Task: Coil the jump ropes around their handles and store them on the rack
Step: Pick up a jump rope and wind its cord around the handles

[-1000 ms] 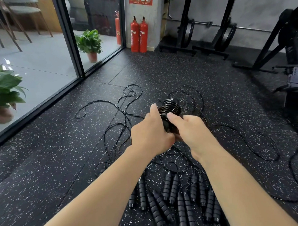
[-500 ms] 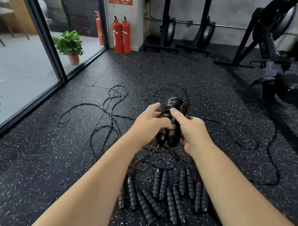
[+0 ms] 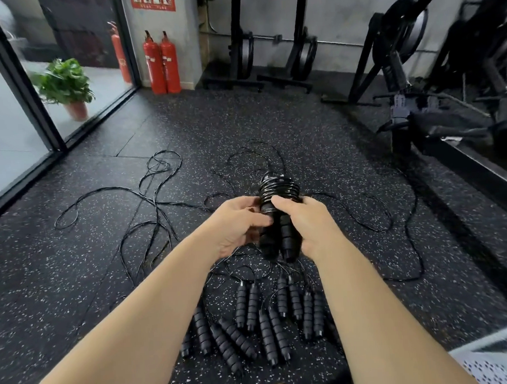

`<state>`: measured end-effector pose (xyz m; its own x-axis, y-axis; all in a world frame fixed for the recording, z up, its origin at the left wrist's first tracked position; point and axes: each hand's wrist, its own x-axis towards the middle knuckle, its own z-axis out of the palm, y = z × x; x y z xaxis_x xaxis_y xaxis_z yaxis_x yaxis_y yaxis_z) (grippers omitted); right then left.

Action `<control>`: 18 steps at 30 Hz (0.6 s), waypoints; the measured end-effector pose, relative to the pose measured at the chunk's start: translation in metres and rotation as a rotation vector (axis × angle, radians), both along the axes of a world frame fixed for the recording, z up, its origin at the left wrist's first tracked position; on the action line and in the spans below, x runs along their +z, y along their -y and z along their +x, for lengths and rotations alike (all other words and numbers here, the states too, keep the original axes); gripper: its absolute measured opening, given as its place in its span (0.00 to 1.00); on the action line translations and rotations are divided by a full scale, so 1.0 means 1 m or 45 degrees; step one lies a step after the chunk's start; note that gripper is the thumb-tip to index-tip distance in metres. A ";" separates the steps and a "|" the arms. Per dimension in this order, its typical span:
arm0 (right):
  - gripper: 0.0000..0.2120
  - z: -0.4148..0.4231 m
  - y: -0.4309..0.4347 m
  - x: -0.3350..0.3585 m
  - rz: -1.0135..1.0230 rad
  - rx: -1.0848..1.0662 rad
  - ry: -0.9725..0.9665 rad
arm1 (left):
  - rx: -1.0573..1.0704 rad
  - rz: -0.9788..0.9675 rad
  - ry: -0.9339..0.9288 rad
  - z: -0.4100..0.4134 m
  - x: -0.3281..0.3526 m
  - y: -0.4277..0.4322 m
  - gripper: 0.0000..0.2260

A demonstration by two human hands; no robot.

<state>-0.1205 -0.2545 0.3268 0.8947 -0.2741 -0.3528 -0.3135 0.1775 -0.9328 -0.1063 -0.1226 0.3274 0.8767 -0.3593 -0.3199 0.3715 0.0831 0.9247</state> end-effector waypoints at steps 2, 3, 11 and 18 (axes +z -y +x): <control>0.15 -0.008 0.005 0.005 0.039 -0.035 0.001 | -0.036 -0.083 0.004 -0.005 0.001 0.001 0.14; 0.15 -0.013 0.009 0.008 0.061 -0.056 0.010 | -0.060 -0.134 -0.010 -0.008 0.001 0.002 0.15; 0.13 -0.072 0.059 0.027 0.169 -0.271 0.061 | -0.202 -0.081 -0.063 -0.039 0.021 0.053 0.14; 0.10 -0.142 0.119 0.050 0.099 -0.496 0.073 | -0.296 0.030 -0.082 -0.090 0.050 0.136 0.14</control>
<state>-0.2626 -0.3732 0.3764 0.7479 -0.5711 -0.3384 -0.1566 0.3436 -0.9260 -0.1959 -0.2589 0.3779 0.7486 -0.5412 -0.3829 0.4364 -0.0326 0.8992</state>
